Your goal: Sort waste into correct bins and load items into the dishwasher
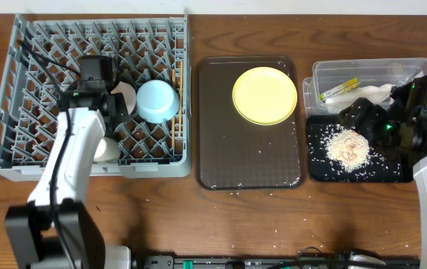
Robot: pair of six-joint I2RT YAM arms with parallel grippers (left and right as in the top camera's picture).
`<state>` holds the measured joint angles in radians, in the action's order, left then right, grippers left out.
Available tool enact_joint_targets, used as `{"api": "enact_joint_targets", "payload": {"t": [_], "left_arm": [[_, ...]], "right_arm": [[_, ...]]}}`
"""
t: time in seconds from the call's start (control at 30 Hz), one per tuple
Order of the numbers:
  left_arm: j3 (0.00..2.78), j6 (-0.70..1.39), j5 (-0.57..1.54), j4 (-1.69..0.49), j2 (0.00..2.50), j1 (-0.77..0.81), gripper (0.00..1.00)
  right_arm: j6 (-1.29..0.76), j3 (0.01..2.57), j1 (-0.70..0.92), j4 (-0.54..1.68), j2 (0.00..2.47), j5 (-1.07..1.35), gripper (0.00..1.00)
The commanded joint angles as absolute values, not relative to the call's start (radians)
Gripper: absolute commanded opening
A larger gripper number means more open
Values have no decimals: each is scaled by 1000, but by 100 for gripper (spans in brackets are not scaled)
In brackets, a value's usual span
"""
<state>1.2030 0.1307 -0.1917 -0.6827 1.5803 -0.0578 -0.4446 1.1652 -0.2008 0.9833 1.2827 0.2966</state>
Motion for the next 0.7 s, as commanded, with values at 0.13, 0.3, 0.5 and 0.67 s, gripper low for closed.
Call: {"api": "enact_joint_targets", "payload": {"t": [0.13, 0.3, 0.5, 0.67], "left_arm": [[1227, 128, -144, -579, 1505, -63, 10], [1221, 128, -141, -495, 1579, -66, 10], [1221, 128, -35, -500, 1673, -64, 9], [1222, 127, 23, -514, 1684, -51, 8]], "right_arm": [[-448, 1165, -204, 984, 1283, 303, 99], [-448, 1165, -204, 984, 1283, 303, 99], [-448, 1165, -204, 984, 1283, 303, 99], [-448, 1165, -204, 984, 1283, 303, 99]]}}
